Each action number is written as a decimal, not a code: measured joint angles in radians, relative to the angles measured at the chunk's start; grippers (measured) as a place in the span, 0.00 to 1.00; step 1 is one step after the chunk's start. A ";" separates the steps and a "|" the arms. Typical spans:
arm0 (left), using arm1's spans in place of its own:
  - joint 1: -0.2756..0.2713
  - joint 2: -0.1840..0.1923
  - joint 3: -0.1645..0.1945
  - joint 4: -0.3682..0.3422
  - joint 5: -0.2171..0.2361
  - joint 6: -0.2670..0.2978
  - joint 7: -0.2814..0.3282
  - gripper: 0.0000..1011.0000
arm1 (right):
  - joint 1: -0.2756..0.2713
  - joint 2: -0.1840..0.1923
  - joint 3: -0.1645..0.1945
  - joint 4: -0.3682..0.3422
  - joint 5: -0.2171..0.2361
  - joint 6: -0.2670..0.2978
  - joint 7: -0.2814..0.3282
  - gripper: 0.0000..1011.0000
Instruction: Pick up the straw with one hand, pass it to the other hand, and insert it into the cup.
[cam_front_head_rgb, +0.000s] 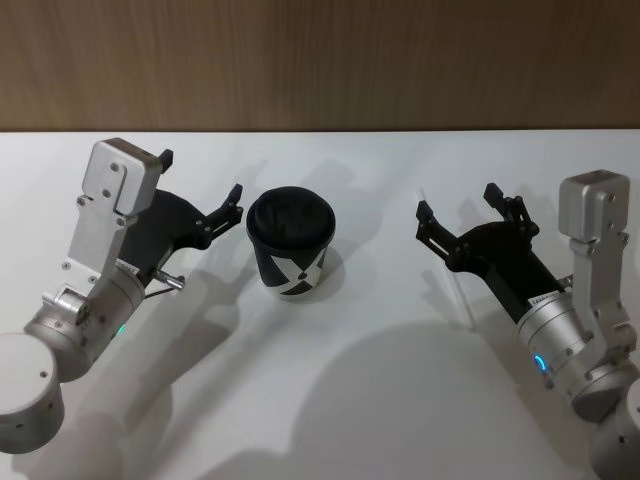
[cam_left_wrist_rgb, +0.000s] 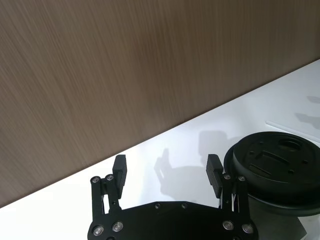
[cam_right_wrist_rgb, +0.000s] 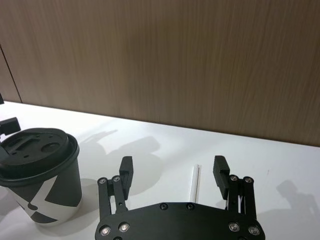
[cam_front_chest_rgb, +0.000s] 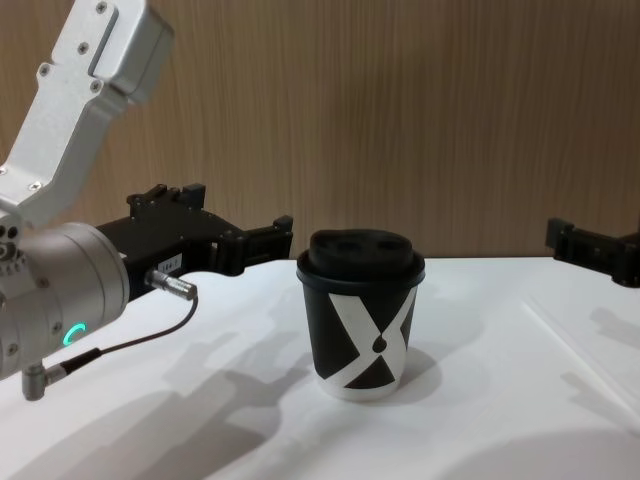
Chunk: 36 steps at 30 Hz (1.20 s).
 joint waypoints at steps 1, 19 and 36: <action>0.000 0.000 0.000 0.000 0.000 0.000 0.000 0.99 | 0.000 0.000 0.000 0.000 0.000 0.000 0.000 0.99; 0.000 0.000 0.000 0.000 0.000 0.000 0.000 0.99 | 0.000 0.000 0.000 0.000 0.000 0.000 0.000 0.99; 0.000 0.000 0.000 0.000 0.000 0.000 0.000 0.99 | 0.000 0.000 0.000 0.000 0.000 0.000 0.000 0.99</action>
